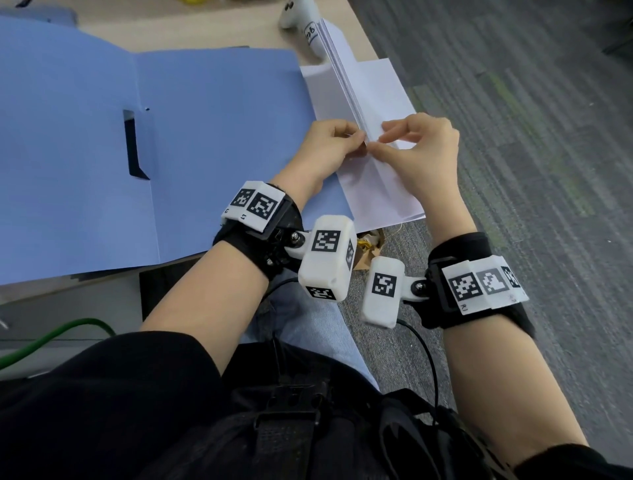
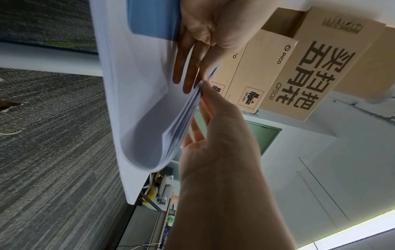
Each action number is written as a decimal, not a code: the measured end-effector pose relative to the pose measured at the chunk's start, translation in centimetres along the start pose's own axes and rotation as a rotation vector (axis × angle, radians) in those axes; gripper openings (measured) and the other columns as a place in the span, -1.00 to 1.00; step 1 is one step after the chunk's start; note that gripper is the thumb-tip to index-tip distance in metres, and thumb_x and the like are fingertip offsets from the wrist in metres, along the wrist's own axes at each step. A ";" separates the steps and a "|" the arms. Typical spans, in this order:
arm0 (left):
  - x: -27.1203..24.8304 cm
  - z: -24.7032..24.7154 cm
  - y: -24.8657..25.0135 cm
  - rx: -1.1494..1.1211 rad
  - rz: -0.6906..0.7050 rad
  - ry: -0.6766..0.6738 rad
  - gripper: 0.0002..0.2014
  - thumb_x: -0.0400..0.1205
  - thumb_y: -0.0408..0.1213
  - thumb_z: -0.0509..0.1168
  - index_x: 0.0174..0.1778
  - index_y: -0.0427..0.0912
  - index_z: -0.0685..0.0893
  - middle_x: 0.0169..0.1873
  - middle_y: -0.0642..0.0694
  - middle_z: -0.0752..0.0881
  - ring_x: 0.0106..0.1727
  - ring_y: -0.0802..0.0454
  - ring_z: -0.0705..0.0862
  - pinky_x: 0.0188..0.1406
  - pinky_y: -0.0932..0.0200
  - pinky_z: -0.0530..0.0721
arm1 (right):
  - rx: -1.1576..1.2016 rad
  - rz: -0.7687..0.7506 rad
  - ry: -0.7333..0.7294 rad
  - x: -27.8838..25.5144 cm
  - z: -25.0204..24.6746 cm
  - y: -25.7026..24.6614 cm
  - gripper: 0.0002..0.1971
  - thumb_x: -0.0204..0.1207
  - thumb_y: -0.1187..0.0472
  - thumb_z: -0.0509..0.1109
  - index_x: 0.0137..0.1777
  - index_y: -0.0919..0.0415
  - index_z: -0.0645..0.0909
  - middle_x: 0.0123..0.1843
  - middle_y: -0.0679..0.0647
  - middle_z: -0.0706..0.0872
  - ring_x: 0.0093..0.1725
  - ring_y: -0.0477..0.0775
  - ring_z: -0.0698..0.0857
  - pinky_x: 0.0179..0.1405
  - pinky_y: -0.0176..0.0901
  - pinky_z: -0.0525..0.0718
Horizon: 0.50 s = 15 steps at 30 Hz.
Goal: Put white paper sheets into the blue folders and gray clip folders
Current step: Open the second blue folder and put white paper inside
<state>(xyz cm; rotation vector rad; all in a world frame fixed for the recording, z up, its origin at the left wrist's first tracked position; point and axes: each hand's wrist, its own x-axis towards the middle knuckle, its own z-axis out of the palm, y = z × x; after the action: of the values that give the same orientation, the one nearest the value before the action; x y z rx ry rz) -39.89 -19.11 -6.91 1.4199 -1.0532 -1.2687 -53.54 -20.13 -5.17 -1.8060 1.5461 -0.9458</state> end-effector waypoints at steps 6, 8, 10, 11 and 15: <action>-0.2 0.4 0.5 -0.019 -0.031 0.049 -0.78 0.63 -0.47 0.24 -0.34 -0.20 0.60 -0.36 -0.09 0.68 -0.52 0.36 0.68 -0.39 0.52 0.61 | 0.037 0.016 -0.005 -0.3 -0.2 -0.2 -0.84 0.25 0.14 0.59 -0.22 0.15 0.73 -0.08 -0.10 0.76 -0.01 -0.17 0.72 0.19 -0.08 0.67; -0.3 0.6 0.7 -0.023 -0.046 0.058 -0.78 0.62 -0.49 0.23 -0.35 -0.24 0.60 -0.37 -0.11 0.67 -0.55 0.36 0.67 -0.47 0.52 0.56 | 0.048 0.025 -0.004 -0.4 -0.2 -0.2 -0.85 0.23 0.13 0.57 -0.23 0.11 0.71 -0.11 -0.14 0.76 0.03 -0.14 0.75 0.17 -0.04 0.69; -0.3 0.7 0.8 -0.022 -0.057 0.068 -0.75 0.62 -0.50 0.23 -0.38 -0.24 0.58 -0.38 -0.11 0.67 -0.58 0.37 0.65 -0.53 0.53 0.51 | 0.055 0.022 0.004 -0.5 -0.3 -0.2 -0.84 0.22 0.13 0.56 -0.20 0.09 0.71 -0.12 -0.16 0.75 0.03 -0.10 0.77 0.14 0.00 0.71; -0.4 0.8 0.8 -0.017 -0.060 0.076 -0.74 0.61 -0.50 0.23 -0.41 -0.23 0.58 -0.39 -0.11 0.66 -0.60 0.37 0.64 -0.56 0.54 0.50 | 0.054 0.018 0.012 -0.4 -0.4 -0.2 -0.83 0.24 0.14 0.56 -0.17 0.10 0.71 -0.13 -0.16 0.74 0.02 -0.09 0.77 0.12 0.00 0.72; -0.3 0.9 0.7 -0.021 -0.053 0.082 -0.70 0.60 -0.51 0.23 -0.46 -0.22 0.56 -0.40 -0.11 0.66 -0.59 0.36 0.64 -0.57 0.55 0.47 | 0.006 -0.016 0.098 -0.3 -0.9 0.0 -0.80 0.40 0.27 0.39 0.01 0.22 0.71 -0.06 -0.06 0.76 -0.02 -0.02 0.76 0.11 -0.02 0.71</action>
<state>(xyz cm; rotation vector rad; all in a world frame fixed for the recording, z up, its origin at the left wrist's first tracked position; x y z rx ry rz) -40.83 -19.00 -6.19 1.4797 -0.9504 -1.2447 -54.26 -19.85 -4.69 -1.7945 1.5883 -1.0589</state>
